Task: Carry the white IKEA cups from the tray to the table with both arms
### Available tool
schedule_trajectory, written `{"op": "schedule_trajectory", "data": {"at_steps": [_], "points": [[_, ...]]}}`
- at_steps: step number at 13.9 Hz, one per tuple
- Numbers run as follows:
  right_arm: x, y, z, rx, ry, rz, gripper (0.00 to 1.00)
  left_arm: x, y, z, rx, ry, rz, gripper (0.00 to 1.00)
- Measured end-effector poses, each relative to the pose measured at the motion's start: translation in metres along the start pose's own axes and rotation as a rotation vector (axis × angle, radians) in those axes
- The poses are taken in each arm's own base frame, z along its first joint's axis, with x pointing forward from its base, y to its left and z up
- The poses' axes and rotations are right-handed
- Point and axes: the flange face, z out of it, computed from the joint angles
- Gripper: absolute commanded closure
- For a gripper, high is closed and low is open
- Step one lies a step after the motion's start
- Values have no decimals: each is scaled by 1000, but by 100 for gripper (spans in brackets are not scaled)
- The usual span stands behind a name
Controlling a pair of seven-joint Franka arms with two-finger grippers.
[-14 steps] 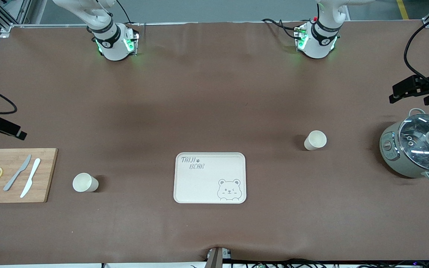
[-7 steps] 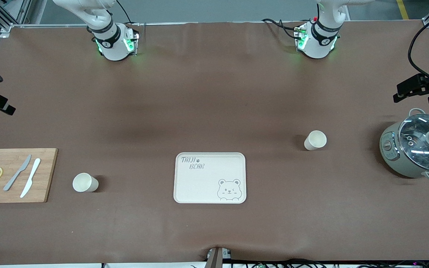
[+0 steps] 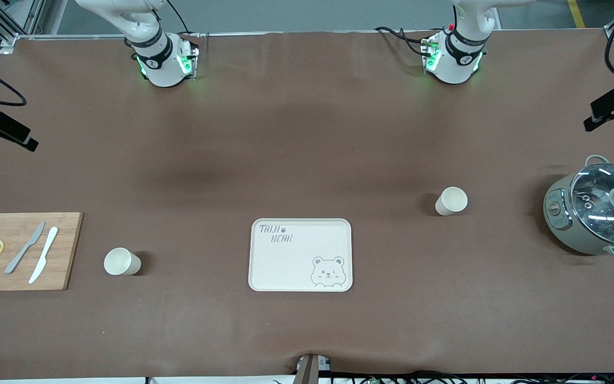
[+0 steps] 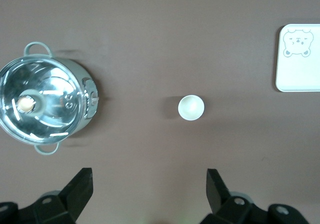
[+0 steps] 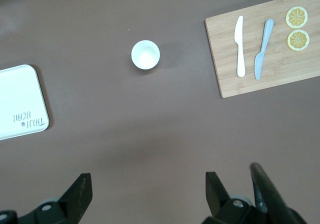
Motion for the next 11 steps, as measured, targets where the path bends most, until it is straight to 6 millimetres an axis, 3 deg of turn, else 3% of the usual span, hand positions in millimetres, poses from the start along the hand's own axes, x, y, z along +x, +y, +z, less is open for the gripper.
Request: {"op": "schedule_trajectory", "data": {"at_steps": [2, 5, 7, 9, 11], "points": [[1, -2, -10, -1, 27, -12, 0, -12, 3, -10, 0, -9, -15, 0], [0, -10, -28, -49, 19, -40, 0, -37, 24, -29, 2, -31, 3, 0], [6, -18, -31, -65, -12, -53, 0, -50, 31, -39, 4, -29, 9, 0], [18, -22, -28, -74, -32, -56, 0, -44, 31, -28, 6, -46, 4, 0], [29, -24, -26, -79, -33, -55, 0, -18, 36, 0, 18, -62, 16, 0]]}}
